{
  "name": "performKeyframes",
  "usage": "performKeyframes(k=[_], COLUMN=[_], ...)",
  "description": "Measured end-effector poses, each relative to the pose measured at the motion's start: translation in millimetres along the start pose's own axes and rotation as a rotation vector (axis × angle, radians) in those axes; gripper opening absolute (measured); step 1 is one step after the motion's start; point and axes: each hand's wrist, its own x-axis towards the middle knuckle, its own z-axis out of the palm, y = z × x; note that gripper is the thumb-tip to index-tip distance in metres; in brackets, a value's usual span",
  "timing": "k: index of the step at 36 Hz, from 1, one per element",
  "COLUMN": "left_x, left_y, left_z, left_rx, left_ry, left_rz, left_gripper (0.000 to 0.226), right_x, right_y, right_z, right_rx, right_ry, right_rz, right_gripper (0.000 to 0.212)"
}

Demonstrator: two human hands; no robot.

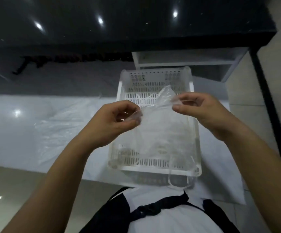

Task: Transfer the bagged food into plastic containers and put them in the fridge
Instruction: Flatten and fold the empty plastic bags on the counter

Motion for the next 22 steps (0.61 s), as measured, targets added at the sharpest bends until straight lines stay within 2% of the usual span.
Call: performKeyframes(k=[3, 7, 10, 16, 22], left_x=[-18.3, -47.2, -68.4, -105.5, -129.0], left_y=[-6.7, -19.1, -28.5, -64.6, -109.4], left_z=[-5.1, -18.7, -28.6, -55.1, -98.4], left_rx=[0.044, 0.059, -0.078, -0.271, -0.365], left_ry=[0.102, 0.185, 0.274, 0.386, 0.519], left_rz=[-0.057, -0.168, -0.189, -0.151, -0.098], left_gripper=[0.019, 0.031, 0.032, 0.038, 0.051], right_x=[23.4, 44.8, 58.1, 81.9, 118.9], right_y=[-16.4, -35.8, -49.0, -81.4, -112.5], right_z=[8.9, 31.8, 53.8, 115.2, 201.5], right_rx=[0.039, 0.118, 0.069, -0.121, -0.356], right_ry=[-0.12, -0.237, -0.28, -0.197, -0.158], right_rz=[-0.119, -0.193, -0.212, -0.207, -0.267], right_gripper=[0.027, 0.025, 0.017, 0.003, 0.013])
